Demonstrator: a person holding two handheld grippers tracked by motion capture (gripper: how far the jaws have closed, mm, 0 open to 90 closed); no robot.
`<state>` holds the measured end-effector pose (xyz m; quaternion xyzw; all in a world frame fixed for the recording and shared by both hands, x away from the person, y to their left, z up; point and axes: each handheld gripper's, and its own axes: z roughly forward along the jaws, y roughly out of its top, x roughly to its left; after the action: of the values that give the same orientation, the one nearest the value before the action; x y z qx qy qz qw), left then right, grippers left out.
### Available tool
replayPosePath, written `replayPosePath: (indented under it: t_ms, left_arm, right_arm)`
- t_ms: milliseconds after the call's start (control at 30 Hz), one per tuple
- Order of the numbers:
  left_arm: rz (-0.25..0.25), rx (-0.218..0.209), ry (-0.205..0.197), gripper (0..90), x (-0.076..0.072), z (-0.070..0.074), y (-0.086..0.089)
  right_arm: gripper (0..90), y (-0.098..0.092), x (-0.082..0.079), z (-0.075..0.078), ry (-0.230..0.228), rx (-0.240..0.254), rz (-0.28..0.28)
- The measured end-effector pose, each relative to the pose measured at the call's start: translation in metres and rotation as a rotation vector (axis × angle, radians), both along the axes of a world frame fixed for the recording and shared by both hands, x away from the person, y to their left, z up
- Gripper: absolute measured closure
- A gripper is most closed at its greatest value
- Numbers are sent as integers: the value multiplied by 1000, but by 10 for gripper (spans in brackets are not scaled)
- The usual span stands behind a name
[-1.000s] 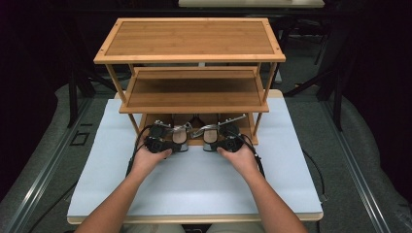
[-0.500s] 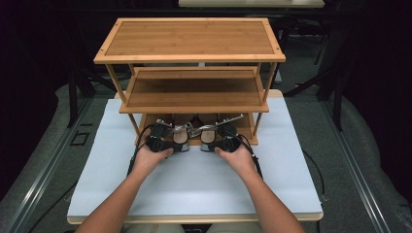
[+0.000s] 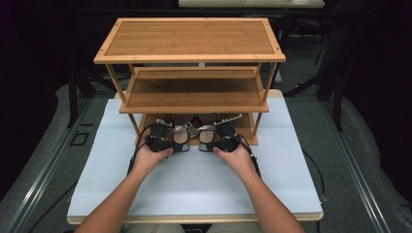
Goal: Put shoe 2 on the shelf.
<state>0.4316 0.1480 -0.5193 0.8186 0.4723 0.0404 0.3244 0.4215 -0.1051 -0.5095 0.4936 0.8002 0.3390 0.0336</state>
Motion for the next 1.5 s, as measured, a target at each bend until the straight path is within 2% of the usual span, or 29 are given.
replayPosePath:
  t_ms: [533,767,1033,1233,1500]
  left_arm:
    - [-8,-11,-8,522,-2,2,2]
    - [-8,-18,-9,521,-3,4,3]
    - [-6,-26,-30,503,-6,13,8]
    - [-24,-10,-34,484,-11,21,13]
    - [-22,-8,-55,469,-17,32,24]
  right_arm:
    - [632,-1,-1,0,2,6,6]
    - [624,-4,-3,4,-17,-2,0]
    - [601,-10,-6,9,-35,2,-9]
    - [588,-12,-9,12,-33,8,-6]
    - [575,-16,-14,17,-36,4,4]
